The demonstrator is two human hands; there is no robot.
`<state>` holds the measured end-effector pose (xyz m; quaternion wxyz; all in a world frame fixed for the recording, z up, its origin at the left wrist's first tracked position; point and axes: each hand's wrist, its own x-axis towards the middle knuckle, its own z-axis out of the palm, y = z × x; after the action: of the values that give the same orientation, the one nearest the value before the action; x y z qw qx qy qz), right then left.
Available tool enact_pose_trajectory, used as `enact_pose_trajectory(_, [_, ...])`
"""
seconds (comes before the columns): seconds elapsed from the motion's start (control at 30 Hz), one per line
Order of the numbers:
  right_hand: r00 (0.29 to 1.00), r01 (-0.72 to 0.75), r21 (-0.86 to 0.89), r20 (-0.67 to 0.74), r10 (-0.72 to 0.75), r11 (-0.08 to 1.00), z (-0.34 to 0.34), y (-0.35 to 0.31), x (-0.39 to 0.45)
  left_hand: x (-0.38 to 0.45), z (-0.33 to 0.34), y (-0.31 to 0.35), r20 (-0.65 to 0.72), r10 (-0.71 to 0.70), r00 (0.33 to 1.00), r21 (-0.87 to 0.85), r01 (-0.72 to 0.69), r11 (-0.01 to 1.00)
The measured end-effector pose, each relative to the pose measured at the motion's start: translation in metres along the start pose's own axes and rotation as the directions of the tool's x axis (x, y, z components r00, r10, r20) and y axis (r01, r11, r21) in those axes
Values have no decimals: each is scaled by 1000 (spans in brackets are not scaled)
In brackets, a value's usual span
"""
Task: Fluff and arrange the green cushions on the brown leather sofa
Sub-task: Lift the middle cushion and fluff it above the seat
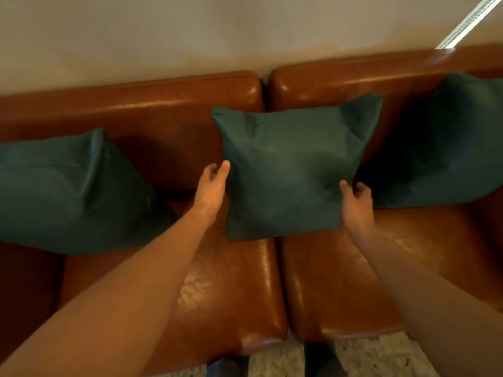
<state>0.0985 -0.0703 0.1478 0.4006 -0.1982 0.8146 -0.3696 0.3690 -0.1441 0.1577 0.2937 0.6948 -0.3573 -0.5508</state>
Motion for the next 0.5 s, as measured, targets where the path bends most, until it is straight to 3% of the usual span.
enact_pose_trajectory(0.13, [997, 68, 79, 42, -71, 995, -10, -44, 47, 20, 20, 41, -79, 93, 992, -59, -98, 993])
enact_pose_trajectory(0.27, [978, 13, 221, 200, -59, 975, -14, -75, 86, 32, 36, 60, -63, 11, 998, -248, -26, 968])
enact_pose_trajectory(0.5, [940, 28, 292, 318, -125, 956, -14, -67, 108, 45, 62, 36, -151, -61, 987, -587, -40, 808])
